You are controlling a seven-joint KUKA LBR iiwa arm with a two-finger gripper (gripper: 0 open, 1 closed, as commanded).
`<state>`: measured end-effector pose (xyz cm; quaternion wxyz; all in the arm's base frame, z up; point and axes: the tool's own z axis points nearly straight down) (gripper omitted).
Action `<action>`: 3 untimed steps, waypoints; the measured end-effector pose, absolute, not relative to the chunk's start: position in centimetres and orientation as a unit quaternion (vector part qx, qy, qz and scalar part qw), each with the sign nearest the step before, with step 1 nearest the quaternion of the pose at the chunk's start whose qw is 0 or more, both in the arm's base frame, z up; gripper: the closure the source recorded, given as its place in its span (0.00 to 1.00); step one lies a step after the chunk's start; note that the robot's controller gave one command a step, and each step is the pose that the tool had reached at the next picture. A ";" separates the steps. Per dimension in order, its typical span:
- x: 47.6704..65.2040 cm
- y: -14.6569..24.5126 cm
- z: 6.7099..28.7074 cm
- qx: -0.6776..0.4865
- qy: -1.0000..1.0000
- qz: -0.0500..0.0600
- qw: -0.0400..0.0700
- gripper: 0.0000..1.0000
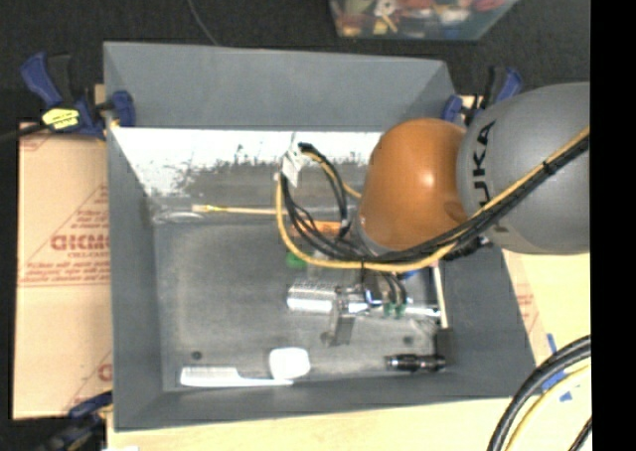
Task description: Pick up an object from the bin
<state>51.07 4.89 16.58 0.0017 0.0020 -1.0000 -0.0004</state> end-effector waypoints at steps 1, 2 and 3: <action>51.2 4.9 16.9 0.001 -1.000 -0.001 -0.001 0.00; 53.1 -1.0 7.0 0.006 -1.000 0.000 -0.003 0.00; 53.5 -1.2 7.1 0.013 -1.000 -0.001 -0.008 0.00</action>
Offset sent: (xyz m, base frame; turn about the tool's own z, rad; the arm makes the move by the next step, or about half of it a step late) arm 0.0191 -0.0576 -0.0958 -0.0100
